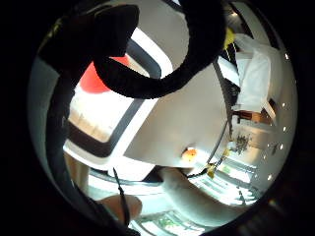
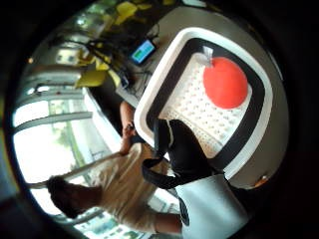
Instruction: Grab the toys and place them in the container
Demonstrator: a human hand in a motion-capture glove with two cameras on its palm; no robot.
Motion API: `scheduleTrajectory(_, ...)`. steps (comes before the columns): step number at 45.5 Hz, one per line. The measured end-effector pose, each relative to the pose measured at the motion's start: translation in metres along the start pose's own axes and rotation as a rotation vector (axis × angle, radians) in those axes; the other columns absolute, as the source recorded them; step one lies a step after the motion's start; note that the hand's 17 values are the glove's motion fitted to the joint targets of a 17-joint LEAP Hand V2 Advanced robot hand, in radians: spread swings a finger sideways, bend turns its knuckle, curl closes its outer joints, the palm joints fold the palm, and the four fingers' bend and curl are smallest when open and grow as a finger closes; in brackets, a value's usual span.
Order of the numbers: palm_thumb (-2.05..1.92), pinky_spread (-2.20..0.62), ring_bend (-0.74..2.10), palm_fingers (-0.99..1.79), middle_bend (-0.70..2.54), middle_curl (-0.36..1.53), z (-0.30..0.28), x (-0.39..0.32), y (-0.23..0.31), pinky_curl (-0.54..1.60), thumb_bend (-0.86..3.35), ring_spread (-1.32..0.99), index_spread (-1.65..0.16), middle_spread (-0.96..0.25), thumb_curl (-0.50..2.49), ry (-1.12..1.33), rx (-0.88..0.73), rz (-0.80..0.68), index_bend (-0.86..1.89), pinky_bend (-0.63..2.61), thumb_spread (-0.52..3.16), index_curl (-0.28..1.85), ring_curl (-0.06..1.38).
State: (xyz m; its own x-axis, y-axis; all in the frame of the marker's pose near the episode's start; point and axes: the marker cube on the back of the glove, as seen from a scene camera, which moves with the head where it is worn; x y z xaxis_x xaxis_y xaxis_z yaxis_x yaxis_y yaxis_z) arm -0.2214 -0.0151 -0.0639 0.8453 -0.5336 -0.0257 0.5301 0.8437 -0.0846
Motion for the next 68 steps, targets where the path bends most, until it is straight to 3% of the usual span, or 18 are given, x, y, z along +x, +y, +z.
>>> scheduleTrajectory(17,0.06,0.02,0.17,-0.25,0.09,0.19,0.001,0.003,-0.001,0.35,-0.01,0.01,-0.28,0.00,0.34,0.000,-0.007,0.003,0.12,1.16,1.30,0.24,0.31)
scheduleTrajectory(26,0.06,0.02,0.17,-0.25,0.09,0.18,0.013,0.035,0.011,0.35,-0.02,0.01,-0.29,-0.01,0.33,0.033,-0.006,0.094,0.13,1.15,1.30,0.24,0.30)
scheduleTrajectory(38,0.03,0.02,0.17,-0.24,0.10,0.16,0.040,0.133,0.049,0.34,-0.03,0.00,-0.29,-0.01,0.31,0.085,0.059,0.388,0.13,1.12,1.29,0.24,0.29)
scheduleTrajectory(45,-0.01,0.02,0.19,-0.19,0.10,0.16,0.056,0.167,0.074,0.33,-0.03,0.00,-0.29,-0.02,0.30,-0.170,0.241,0.703,0.16,1.07,1.28,0.26,0.29)
scheduleTrajectory(49,-0.02,0.02,0.19,-0.16,0.11,0.16,0.069,0.209,0.104,0.32,-0.03,-0.01,-0.30,-0.02,0.30,-0.025,0.180,0.621,0.18,1.04,1.27,0.27,0.29)
scheduleTrajectory(55,-0.03,0.01,0.18,-0.15,0.10,0.16,0.087,0.229,0.122,0.32,-0.03,-0.02,-0.30,-0.03,0.29,-0.115,0.184,0.647,0.17,1.03,1.27,0.29,0.29)
scheduleTrajectory(60,-0.03,0.01,0.18,-0.16,0.10,0.15,0.075,0.207,0.115,0.32,-0.03,-0.02,-0.30,-0.03,0.28,-0.019,0.109,0.715,0.17,1.03,1.26,0.29,0.29)
scheduleTrajectory(68,-0.03,0.01,0.18,-0.15,0.10,0.15,0.081,0.215,0.128,0.32,-0.03,-0.02,-0.31,-0.03,0.28,0.016,0.113,0.656,0.19,1.00,1.26,0.32,0.29)
